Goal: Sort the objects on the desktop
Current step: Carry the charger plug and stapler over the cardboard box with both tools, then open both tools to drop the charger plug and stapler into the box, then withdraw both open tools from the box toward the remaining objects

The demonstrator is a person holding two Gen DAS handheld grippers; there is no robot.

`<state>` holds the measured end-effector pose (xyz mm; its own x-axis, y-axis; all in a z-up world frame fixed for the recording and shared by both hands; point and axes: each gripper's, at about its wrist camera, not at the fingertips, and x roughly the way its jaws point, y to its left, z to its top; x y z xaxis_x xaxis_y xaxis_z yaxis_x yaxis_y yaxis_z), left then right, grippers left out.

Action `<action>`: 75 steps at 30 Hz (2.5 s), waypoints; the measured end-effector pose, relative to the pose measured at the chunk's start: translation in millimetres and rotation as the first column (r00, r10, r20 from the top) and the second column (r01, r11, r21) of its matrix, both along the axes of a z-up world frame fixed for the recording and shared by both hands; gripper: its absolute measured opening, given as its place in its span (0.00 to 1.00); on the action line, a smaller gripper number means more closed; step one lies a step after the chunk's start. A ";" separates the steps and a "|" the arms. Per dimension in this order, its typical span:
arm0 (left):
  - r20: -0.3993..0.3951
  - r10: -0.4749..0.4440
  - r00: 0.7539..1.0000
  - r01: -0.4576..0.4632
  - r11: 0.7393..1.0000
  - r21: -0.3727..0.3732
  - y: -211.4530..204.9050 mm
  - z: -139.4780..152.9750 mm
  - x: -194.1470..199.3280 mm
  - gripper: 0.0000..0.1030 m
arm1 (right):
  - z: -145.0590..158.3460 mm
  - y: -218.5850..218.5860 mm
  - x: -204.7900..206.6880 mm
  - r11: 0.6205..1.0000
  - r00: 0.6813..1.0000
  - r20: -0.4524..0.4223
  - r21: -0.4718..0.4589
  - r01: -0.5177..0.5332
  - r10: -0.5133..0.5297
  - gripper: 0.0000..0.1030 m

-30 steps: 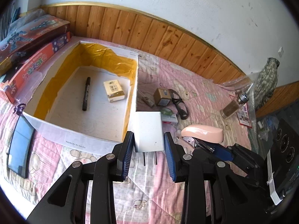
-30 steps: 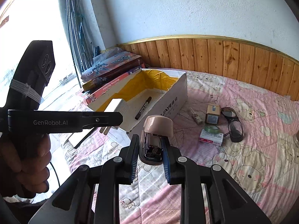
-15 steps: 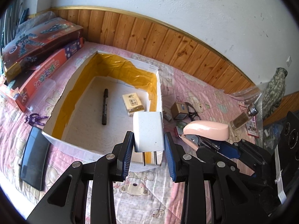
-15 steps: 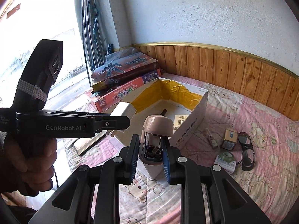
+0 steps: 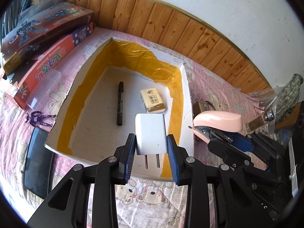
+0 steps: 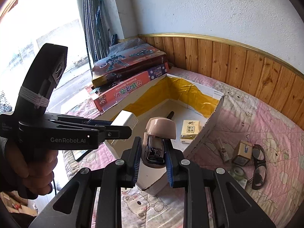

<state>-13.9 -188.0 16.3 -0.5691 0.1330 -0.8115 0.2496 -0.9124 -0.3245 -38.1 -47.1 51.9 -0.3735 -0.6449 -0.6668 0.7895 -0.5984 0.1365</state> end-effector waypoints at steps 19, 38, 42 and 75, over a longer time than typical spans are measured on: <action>0.149 -0.038 0.988 0.041 0.999 -0.016 -25.0 -29.0 -35.3 0.33 | -22.8 -64.7 -66.5 0.986 0.992 0.117 0.148 -0.072 0.055 0.24; 0.304 -0.086 0.949 0.096 0.995 -0.020 -41.6 -60.4 -69.1 0.33 | -71.1 -124.9 -141.6 0.947 0.963 0.269 0.318 -0.053 -0.037 0.24; 0.338 -0.083 0.937 0.091 0.996 -0.009 -48.5 -68.0 -74.3 0.33 | -80.6 -137.9 -154.7 0.933 0.955 0.292 0.355 -0.052 -0.058 0.24; 0.319 -0.069 0.945 0.113 0.986 -0.123 -35.6 -27.5 -45.1 0.34 | -61.8 -117.3 -133.6 0.943 0.917 0.388 0.329 -0.046 -0.090 0.40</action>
<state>-59.0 -223.6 -11.2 -0.2749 0.0466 -0.9603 0.2318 -0.9662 -0.1132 -171.7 -164.4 -9.9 -0.0486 -0.3618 -0.9310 0.6975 -0.6795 0.2276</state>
